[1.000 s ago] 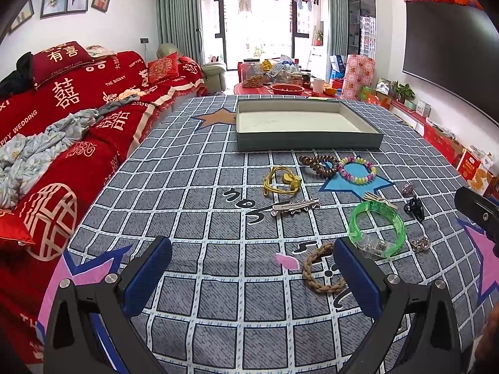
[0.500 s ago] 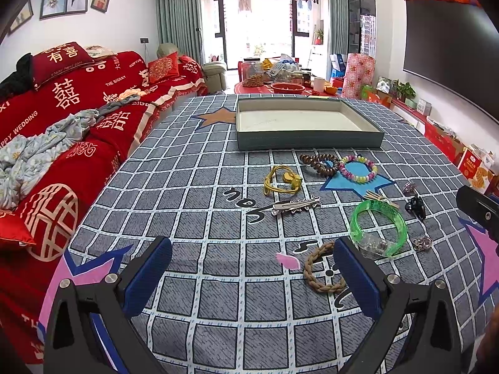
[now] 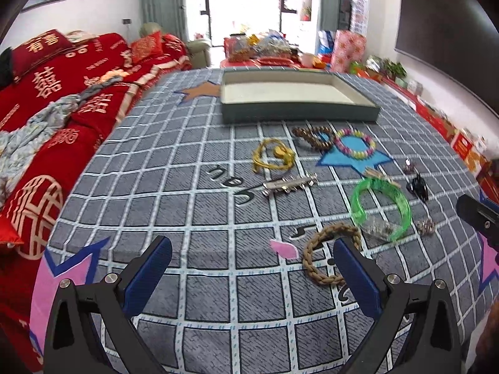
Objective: Organize jewelry
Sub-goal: 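Grasp the braided brown bracelet with left tool while right tool grasps the silver heart pendant, then carry both items over the tray and open both tools to drop them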
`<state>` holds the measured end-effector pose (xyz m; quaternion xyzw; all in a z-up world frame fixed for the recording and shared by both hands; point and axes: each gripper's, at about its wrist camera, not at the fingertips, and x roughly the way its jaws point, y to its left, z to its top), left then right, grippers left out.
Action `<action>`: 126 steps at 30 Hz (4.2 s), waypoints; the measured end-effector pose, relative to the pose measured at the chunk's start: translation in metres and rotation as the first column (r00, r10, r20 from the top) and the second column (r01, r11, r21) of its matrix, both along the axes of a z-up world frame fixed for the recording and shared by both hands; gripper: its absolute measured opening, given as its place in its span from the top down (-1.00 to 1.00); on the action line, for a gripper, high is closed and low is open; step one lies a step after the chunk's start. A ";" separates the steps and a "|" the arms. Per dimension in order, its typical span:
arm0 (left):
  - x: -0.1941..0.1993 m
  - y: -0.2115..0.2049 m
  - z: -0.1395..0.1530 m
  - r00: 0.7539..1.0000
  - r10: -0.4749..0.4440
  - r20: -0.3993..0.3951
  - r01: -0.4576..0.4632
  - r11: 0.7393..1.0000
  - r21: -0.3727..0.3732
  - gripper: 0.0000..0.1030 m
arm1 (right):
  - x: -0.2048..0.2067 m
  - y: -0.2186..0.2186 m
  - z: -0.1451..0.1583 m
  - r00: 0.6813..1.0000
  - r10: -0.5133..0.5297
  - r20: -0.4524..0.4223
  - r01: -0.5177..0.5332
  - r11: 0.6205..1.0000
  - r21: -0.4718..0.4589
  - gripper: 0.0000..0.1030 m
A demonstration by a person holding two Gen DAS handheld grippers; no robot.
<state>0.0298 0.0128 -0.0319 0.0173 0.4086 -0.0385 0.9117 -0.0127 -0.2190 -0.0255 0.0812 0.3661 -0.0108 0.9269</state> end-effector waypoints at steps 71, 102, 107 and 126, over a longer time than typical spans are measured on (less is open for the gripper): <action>0.047 0.000 0.058 0.974 -0.226 -0.016 0.220 0.960 -0.171 0.52 | 0.045 -0.016 0.003 0.967 0.174 -0.184 -0.158 0.983 0.097 0.63; 0.301 -0.034 0.011 0.991 -0.087 -0.098 0.083 0.995 -0.051 0.52 | 0.347 -0.003 -0.016 0.946 0.182 -0.269 -0.130 0.971 0.201 0.63; 0.306 -0.040 -0.003 0.989 -0.078 -0.122 0.076 0.997 -0.016 0.52 | 0.352 0.000 -0.032 0.939 0.172 -0.297 -0.125 0.977 0.172 0.63; 0.302 -0.035 0.006 0.991 -0.042 -0.128 0.042 0.999 -0.002 0.45 | 0.338 -0.006 -0.015 0.952 0.166 -0.256 -0.107 0.968 0.229 -0.15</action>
